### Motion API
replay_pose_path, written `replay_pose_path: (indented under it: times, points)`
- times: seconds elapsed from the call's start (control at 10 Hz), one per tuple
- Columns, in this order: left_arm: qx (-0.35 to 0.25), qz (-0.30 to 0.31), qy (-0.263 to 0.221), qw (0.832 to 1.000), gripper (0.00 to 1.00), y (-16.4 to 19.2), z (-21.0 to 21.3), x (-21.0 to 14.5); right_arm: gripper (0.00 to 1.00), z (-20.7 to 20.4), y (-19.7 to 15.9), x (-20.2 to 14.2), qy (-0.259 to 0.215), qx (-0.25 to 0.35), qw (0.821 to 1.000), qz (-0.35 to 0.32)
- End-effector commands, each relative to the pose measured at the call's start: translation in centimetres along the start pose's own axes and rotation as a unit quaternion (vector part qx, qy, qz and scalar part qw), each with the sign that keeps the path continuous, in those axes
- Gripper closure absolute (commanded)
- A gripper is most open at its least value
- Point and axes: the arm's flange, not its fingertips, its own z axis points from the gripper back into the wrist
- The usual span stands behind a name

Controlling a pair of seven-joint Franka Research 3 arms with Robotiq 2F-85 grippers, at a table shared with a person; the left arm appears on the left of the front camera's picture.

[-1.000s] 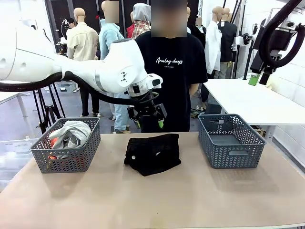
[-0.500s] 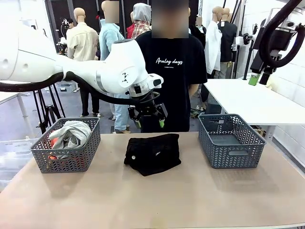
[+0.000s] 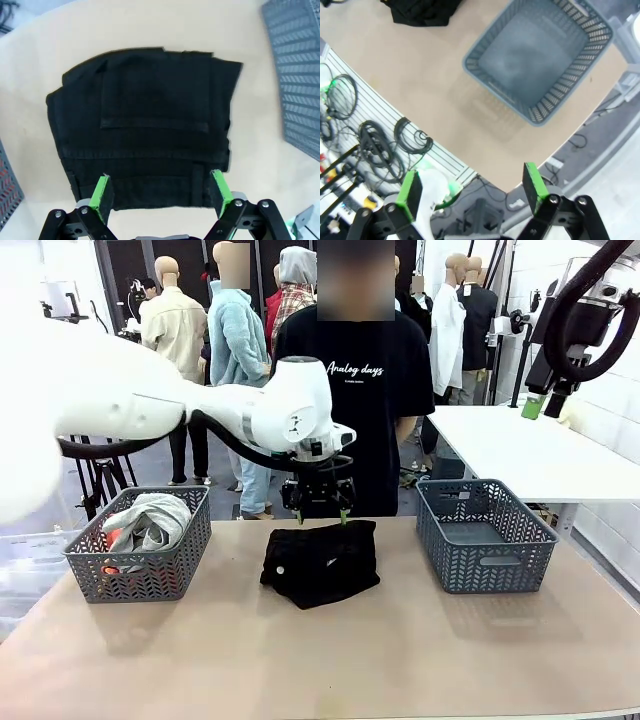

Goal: Sort the tops and bottoms.
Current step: Lift clothes from the center of the table with your left hand.

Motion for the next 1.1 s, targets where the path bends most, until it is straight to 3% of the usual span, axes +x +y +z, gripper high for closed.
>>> replay_pose_path:
  times: [0.0,0.4,1.0]
  points:
    - [0.045,0.023,0.034,0.998,0.0,-1.9,-0.8,2.9,0.0,0.0,0.2,-0.2,0.004,0.0,1.0,-0.002]
    - [-0.005,0.058,0.051,0.997,0.0,-1.1,-3.7,1.8,0.0,0.0,0.2,-0.2,0.004,0.0,1.0,-0.002]
    - [-0.045,0.058,0.062,0.995,0.0,-0.8,-6.7,0.7,0.0,0.0,0.2,-0.2,0.004,0.0,1.0,-0.002]
